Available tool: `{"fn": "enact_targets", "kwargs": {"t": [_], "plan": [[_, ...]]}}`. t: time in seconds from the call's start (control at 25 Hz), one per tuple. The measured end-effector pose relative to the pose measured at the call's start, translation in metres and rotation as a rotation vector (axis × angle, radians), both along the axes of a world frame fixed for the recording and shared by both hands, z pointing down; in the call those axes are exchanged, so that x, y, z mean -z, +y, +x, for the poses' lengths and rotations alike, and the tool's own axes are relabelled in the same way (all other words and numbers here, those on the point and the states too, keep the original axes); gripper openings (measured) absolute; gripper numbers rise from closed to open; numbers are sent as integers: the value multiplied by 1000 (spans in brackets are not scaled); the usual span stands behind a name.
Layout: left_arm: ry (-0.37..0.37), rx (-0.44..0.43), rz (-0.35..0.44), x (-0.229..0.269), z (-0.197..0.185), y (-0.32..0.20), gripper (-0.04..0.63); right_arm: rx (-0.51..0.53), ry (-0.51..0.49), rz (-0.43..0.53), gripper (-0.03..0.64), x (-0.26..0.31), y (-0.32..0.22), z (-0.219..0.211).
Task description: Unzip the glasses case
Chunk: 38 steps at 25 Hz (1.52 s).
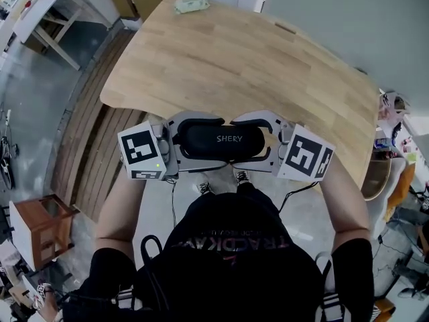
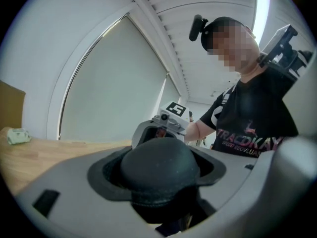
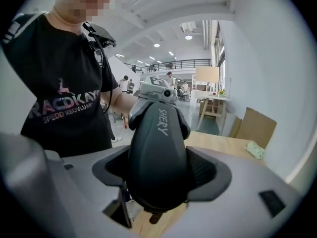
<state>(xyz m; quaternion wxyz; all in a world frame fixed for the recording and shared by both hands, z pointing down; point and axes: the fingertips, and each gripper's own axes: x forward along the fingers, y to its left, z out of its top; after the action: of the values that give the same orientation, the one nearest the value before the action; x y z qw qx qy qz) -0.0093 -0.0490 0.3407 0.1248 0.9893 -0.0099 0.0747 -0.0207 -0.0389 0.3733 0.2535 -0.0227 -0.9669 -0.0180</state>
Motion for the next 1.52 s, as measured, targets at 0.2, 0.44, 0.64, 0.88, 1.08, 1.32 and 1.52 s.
{"fn": "enact_targets", "kwargs": {"t": [0.2, 0.44, 0.64, 0.88, 1.08, 1.32, 1.52], "plan": [[-3, -34, -52, -14, 17, 1, 341, 50, 5, -44, 344, -9, 3, 26], [-18, -7, -105, -33, 35, -11, 341, 101, 60, -101, 342, -21, -9, 76], [-42, 180, -201, -59, 16, -42, 266, -25, -93, -227, 342, -27, -63, 110], [-197, 495, -231, -112, 6, -69, 12, -253, -89, -183, 342, -117, -196, 102], [-265, 677, -330, -151, 15, -61, 12, -267, -2, -210, 342, -202, -285, 60], [-262, 770, -489, -176, 25, -22, 12, -170, 145, -133, 342, -264, -340, 13], [-236, 816, -564, -173, 34, 7, 12, -65, 226, -76, 342, -276, -345, 3]]}}
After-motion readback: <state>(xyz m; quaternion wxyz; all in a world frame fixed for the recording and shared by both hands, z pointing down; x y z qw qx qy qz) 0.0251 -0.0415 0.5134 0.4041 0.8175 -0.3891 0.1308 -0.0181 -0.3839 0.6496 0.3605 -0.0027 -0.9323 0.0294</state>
